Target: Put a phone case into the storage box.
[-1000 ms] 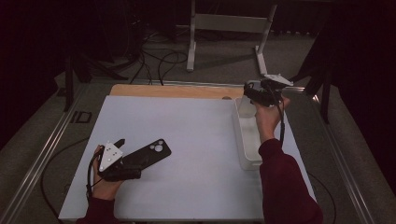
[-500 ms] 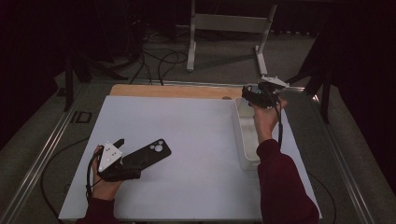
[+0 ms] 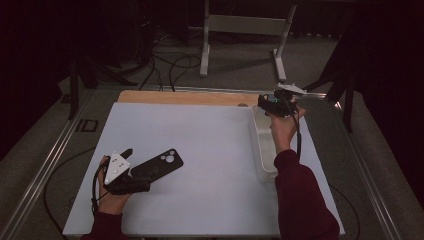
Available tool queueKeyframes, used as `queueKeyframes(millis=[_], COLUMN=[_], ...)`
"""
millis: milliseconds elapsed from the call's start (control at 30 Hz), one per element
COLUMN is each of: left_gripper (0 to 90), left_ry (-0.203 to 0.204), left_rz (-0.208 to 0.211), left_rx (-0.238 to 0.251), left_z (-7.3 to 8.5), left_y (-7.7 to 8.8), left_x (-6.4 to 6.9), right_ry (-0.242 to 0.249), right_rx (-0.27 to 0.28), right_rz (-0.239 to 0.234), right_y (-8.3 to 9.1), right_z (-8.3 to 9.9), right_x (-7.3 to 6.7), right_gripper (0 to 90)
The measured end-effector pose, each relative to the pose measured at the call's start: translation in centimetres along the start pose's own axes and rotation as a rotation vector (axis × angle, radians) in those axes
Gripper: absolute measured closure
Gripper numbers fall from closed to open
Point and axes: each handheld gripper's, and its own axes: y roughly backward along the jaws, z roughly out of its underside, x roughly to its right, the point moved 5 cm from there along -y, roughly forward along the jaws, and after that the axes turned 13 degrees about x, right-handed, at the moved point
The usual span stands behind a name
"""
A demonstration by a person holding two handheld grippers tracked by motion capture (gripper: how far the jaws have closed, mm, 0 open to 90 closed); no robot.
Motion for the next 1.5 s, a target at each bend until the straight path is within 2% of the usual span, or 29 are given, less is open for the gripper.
queueKeyframes(millis=[533,800,900,1067,1167,1500], left_gripper=[0.0,0.0,0.0,0.0,0.0,0.0], left_ry=[0.007,0.007,0.009,0.011,0.013,0.015], left_rz=[-0.002,-0.002,-0.003,-0.004,-0.005,-0.009], left_rx=[0.008,0.008,0.008,0.012,0.014,0.014], left_z=[-0.1,-0.1,-0.2,-0.2,-0.2,-0.2], left_y=[0.2,0.2,0.2,0.2,0.2,0.2], left_x=[-0.1,-0.1,-0.1,-0.2,-0.2,-0.2], right_ry=[0.025,0.020,0.027,0.023,0.031,0.033], right_rx=[-0.056,-0.088,-0.099,-0.102,-0.101,-0.042], right_rz=[0.013,0.026,0.046,0.042,0.031,0.021], right_y=[-1.1,-1.7,-2.0,-2.1,-2.2,-1.3], right_z=[1.5,2.2,2.5,2.5,2.5,1.2], right_x=[-0.3,-0.1,0.0,0.0,0.1,0.3], right_gripper=[16.6,16.5,16.4,15.5,9.0,7.5])
